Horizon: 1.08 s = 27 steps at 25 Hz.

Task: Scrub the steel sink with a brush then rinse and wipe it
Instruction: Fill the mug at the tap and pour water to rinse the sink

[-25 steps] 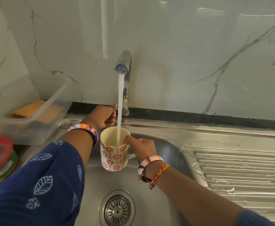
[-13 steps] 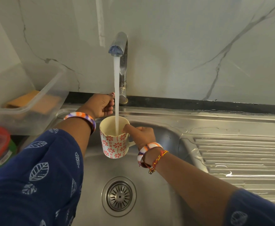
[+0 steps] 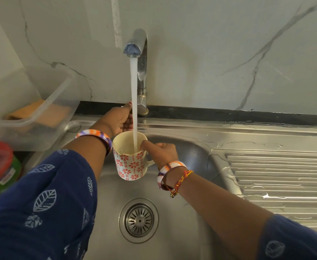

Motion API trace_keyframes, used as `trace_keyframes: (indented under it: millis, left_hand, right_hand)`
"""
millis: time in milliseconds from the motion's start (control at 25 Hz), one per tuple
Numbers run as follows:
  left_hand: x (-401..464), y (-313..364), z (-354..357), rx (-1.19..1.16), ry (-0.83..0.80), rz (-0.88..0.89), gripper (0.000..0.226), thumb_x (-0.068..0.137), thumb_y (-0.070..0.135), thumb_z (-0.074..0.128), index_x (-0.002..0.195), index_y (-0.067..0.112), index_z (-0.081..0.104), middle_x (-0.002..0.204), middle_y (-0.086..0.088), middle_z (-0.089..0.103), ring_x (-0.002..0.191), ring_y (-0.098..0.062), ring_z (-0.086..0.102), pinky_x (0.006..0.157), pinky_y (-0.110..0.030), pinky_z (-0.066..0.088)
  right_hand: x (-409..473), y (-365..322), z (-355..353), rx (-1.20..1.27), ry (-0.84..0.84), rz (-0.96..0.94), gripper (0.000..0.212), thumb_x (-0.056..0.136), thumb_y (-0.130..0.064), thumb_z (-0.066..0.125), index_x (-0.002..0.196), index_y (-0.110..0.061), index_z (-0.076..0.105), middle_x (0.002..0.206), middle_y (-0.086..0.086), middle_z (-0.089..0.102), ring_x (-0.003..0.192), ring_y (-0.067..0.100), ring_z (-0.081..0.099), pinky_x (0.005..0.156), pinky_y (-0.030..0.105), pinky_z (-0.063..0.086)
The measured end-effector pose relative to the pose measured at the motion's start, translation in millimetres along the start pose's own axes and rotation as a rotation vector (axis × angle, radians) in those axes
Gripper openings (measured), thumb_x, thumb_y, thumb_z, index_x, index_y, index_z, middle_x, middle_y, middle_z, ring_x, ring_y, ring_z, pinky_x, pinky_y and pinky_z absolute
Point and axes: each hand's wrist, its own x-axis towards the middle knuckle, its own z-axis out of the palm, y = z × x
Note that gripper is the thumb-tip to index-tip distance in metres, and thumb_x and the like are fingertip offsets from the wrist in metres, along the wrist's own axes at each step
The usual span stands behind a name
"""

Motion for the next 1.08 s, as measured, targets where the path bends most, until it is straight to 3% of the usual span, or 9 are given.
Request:
trace_keyframes:
  millis: [160,320,720,1080]
  left_hand:
    - [0.4,-1.9,-1.4,0.004,-0.016,-0.012,0.042,0.094,0.046,0.045,0.078,0.009,0.056,0.073,-0.007,0.057,0.067,-0.018,0.056,0.069,-0.029,0.051]
    - [4.7,3.2,-8.4,-0.053,-0.046,-0.022,0.033,0.094,0.038,0.052,0.077,0.01,0.055,0.069,-0.004,0.054,0.065,-0.017,0.054,0.07,-0.029,0.051]
    - [6.5,5.9,-4.7,-0.127,-0.009,-0.026,0.026,0.093,0.032,0.055,0.077,0.011,0.056,0.067,-0.002,0.054,0.062,-0.014,0.053,0.06,-0.028,0.05]
    - [4.6,4.9,-2.0,-0.155,0.009,-0.023,0.025,0.094,0.031,0.054,0.079,0.01,0.056,0.069,-0.004,0.054,0.064,-0.015,0.054,0.067,-0.029,0.052]
  right_hand:
    - [-0.4,2.2,1.6,0.001,-0.006,0.006,0.03,0.071,-0.033,0.071,0.052,-0.014,0.056,0.065,0.003,0.058,0.064,0.015,0.05,0.064,0.027,0.04]
    - [-0.2,4.0,1.5,-0.029,0.0,0.011,0.028,0.069,-0.034,0.072,0.062,-0.011,0.059,0.071,0.005,0.058,0.069,0.016,0.05,0.074,0.038,0.05]
    - [-0.3,6.4,-2.7,0.012,0.007,0.022,0.028,0.071,-0.033,0.071,0.057,-0.013,0.057,0.07,0.006,0.059,0.068,0.017,0.05,0.057,0.024,0.036]
    - [-1.9,9.4,-4.3,0.015,0.004,0.04,0.027,0.07,-0.034,0.071,0.059,-0.012,0.059,0.068,0.004,0.06,0.067,0.015,0.05,0.059,0.024,0.035]
